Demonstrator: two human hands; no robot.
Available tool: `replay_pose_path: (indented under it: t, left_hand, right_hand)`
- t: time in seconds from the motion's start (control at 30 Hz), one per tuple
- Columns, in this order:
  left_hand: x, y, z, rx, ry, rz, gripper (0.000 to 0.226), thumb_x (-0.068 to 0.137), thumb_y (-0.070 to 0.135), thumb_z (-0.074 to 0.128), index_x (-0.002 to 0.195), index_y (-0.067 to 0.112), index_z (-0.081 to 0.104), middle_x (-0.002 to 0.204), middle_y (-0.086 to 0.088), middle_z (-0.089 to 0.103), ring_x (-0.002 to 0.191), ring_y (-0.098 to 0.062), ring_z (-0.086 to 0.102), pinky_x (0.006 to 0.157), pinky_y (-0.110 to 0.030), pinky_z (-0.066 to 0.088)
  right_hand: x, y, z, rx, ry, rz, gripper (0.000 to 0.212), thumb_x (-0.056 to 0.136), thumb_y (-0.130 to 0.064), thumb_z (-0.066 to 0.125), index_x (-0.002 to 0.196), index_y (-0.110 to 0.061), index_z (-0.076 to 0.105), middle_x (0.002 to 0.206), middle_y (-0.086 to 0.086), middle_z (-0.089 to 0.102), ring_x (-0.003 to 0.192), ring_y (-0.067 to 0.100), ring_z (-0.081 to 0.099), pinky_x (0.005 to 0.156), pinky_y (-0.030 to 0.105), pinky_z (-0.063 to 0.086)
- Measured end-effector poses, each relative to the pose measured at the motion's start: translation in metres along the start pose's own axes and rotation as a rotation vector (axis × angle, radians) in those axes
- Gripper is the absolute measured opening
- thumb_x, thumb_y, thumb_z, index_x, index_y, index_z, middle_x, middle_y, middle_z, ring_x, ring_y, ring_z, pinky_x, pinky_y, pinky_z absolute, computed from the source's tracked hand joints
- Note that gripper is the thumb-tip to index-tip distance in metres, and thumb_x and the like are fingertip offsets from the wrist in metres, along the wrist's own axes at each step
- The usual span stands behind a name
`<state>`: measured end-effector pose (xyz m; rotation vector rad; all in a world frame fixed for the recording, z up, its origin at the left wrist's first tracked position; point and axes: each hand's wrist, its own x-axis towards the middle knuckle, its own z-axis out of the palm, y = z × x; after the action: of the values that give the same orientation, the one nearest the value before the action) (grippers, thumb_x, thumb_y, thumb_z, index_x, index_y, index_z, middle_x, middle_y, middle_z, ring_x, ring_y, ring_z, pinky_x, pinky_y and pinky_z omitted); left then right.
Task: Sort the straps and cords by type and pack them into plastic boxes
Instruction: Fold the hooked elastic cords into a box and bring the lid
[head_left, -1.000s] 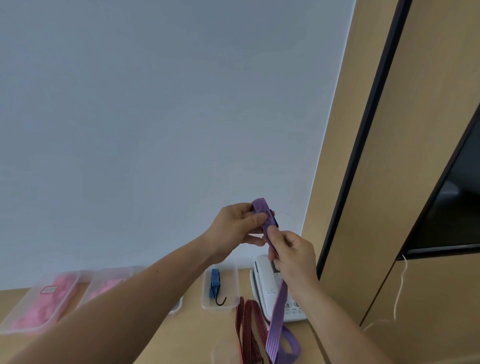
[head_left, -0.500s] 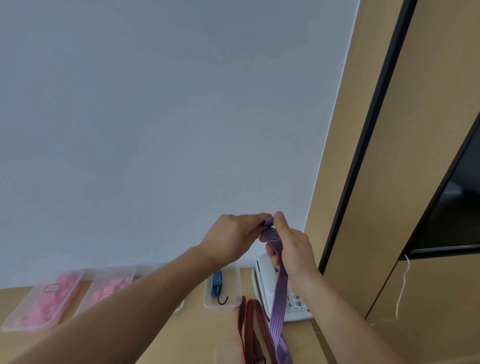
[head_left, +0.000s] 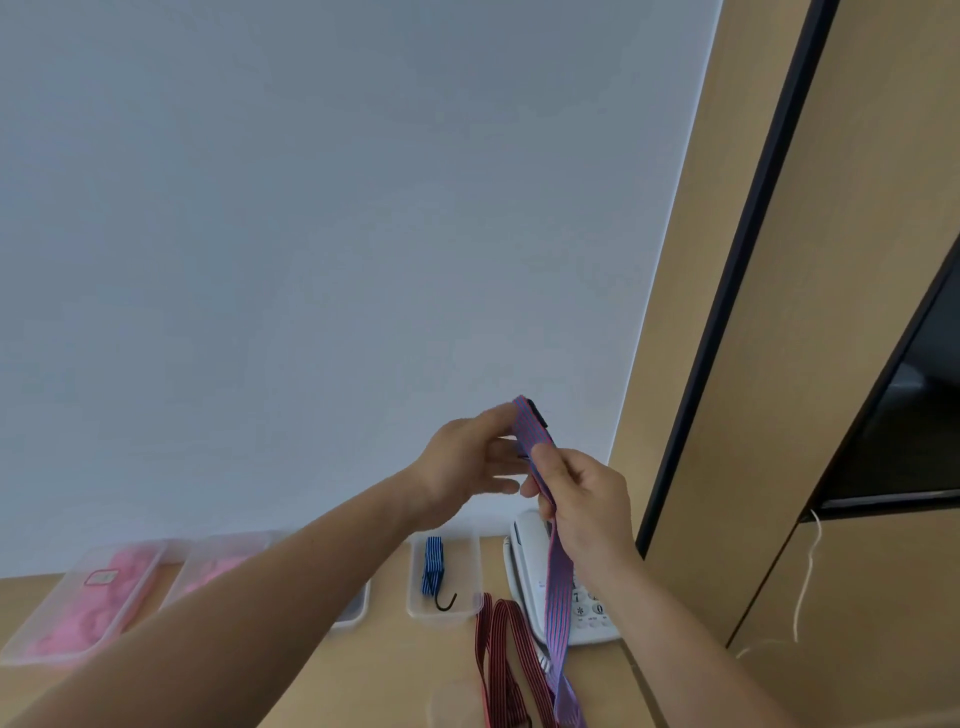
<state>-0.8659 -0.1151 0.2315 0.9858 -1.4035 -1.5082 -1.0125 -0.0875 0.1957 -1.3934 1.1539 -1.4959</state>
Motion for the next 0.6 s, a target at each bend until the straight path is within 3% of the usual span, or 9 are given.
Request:
replay_pose_path:
  t: [0.03, 0.1, 0.2, 0.4, 0.53, 0.6]
  left_hand:
    - [-0.001, 0.002, 0.002, 0.002, -0.022, 0.035, 0.046, 0.096, 0.037, 0.052, 0.108, -0.007, 0.064, 0.095, -0.016, 0.070, 0.079, -0.027, 0.065, 0.086, -0.043, 0.052]
    - [0.000, 0.004, 0.004, 0.012, 0.012, 0.092, 0.032, 0.100, 0.024, 0.053, 0.110, -0.005, 0.063, 0.099, -0.014, 0.073, 0.081, -0.027, 0.068, 0.081, -0.037, 0.056]
    - [0.003, 0.007, 0.006, 0.023, 0.022, 0.135, 0.021, 0.099, 0.017, 0.056, 0.114, 0.003, 0.064, 0.111, -0.011, 0.074, 0.097, -0.033, 0.070, 0.087, -0.041, 0.058]
    - [0.005, 0.009, 0.005, 0.032, -0.017, 0.094, 0.019, 0.099, 0.016, 0.056, 0.110, 0.006, 0.069, 0.111, -0.009, 0.074, 0.095, -0.027, 0.069, 0.092, -0.043, 0.055]
    - [0.008, 0.003, 0.007, 0.054, 0.088, 0.120, 0.016, 0.097, 0.016, 0.061, 0.104, 0.002, 0.066, 0.103, -0.018, 0.074, 0.083, -0.027, 0.072, 0.074, -0.031, 0.059]
    - [0.009, 0.000, 0.006, 0.071, 0.107, 0.151, 0.014, 0.097, 0.014, 0.061, 0.103, 0.002, 0.066, 0.098, -0.018, 0.075, 0.080, -0.028, 0.072, 0.073, -0.034, 0.060]
  right_hand:
    - [-0.001, 0.001, 0.000, -0.005, -0.012, -0.003, 0.032, 0.096, -0.024, 0.061, 0.067, -0.011, 0.068, 0.057, 0.002, 0.065, 0.044, 0.011, 0.044, 0.048, 0.021, 0.038]
    - [-0.003, 0.003, 0.001, -0.010, -0.034, 0.002, 0.026, 0.094, -0.019, 0.064, 0.069, -0.012, 0.070, 0.060, 0.003, 0.066, 0.043, 0.011, 0.043, 0.047, 0.021, 0.036]
    - [-0.004, 0.004, 0.000, 0.005, -0.027, 0.004, 0.030, 0.094, -0.022, 0.064, 0.065, -0.013, 0.068, 0.055, 0.003, 0.063, 0.039, 0.011, 0.042, 0.044, 0.019, 0.036]
    - [-0.004, 0.003, -0.001, 0.056, -0.009, 0.012, 0.038, 0.096, -0.030, 0.059, 0.062, -0.014, 0.064, 0.050, 0.002, 0.054, 0.039, 0.013, 0.036, 0.040, 0.021, 0.031]
    - [-0.003, 0.007, 0.001, 0.026, 0.017, 0.055, 0.048, 0.098, -0.036, 0.054, 0.057, -0.011, 0.055, 0.048, 0.001, 0.056, 0.038, 0.013, 0.038, 0.040, 0.021, 0.033]
    - [-0.001, 0.008, 0.001, 0.009, 0.021, 0.088, 0.049, 0.098, -0.038, 0.055, 0.059, -0.009, 0.059, 0.049, 0.002, 0.057, 0.038, 0.013, 0.041, 0.041, 0.021, 0.035]
